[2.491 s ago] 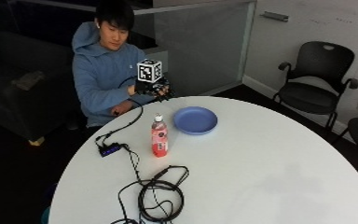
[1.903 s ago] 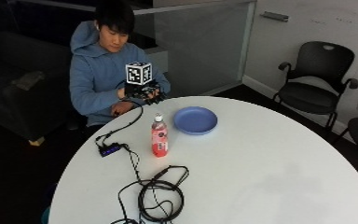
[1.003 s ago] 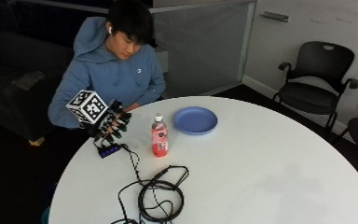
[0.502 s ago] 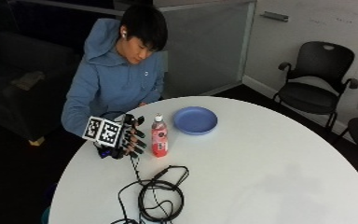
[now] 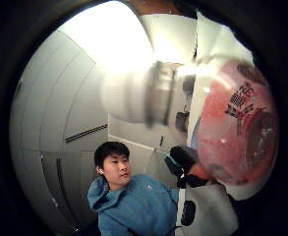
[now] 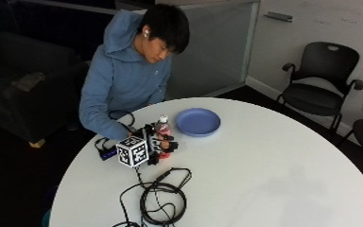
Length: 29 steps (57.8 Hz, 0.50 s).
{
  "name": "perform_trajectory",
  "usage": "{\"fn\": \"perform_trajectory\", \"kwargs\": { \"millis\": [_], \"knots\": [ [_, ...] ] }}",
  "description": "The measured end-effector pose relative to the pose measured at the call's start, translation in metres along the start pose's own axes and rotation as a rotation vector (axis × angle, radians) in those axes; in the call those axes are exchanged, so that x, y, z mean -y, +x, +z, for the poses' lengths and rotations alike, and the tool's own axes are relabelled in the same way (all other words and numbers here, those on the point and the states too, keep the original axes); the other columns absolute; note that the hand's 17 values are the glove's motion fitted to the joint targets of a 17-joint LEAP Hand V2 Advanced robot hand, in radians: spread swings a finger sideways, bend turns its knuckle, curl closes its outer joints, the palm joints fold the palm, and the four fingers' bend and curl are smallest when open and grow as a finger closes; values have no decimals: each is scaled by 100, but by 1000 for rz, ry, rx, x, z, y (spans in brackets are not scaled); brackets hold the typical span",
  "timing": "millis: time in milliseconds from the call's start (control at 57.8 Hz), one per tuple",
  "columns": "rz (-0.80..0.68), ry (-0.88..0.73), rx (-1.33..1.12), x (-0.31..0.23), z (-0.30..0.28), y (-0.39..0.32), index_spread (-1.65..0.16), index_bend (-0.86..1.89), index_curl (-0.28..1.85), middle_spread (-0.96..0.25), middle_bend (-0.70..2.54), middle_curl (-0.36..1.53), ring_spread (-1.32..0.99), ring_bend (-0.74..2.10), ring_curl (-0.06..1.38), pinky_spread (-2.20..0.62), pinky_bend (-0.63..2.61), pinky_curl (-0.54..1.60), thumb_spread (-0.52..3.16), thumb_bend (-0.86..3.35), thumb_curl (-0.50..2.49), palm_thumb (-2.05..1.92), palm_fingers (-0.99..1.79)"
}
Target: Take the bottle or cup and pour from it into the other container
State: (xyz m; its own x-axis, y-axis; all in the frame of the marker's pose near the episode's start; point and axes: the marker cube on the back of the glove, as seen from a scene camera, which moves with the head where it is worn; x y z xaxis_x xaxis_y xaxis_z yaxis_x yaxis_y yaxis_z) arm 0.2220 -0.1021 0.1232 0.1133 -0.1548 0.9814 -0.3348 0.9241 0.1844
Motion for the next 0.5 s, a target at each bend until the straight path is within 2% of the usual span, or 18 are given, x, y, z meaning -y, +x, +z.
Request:
{"fn": "perform_trajectory", "kwargs": {
  "millis": [138,190,329,502],
  "knots": [
    [-6,18,3,0,24,-3,-24,23,25,5,40,39,2,61,31,13,60,24,73,6,44,88,86],
    [-17,18,-10,-1,35,-6,-21,21,27,2,43,41,-2,62,33,9,54,23,69,6,47,94,99],
    [-7,30,-31,-3,64,-25,-17,14,31,-2,39,43,-7,58,37,2,51,26,52,0,54,99,105],
    [-49,-113,-209,4,101,-67,-15,12,32,-3,36,45,-9,55,39,-3,50,28,39,-3,60,101,108]
  ]
}}
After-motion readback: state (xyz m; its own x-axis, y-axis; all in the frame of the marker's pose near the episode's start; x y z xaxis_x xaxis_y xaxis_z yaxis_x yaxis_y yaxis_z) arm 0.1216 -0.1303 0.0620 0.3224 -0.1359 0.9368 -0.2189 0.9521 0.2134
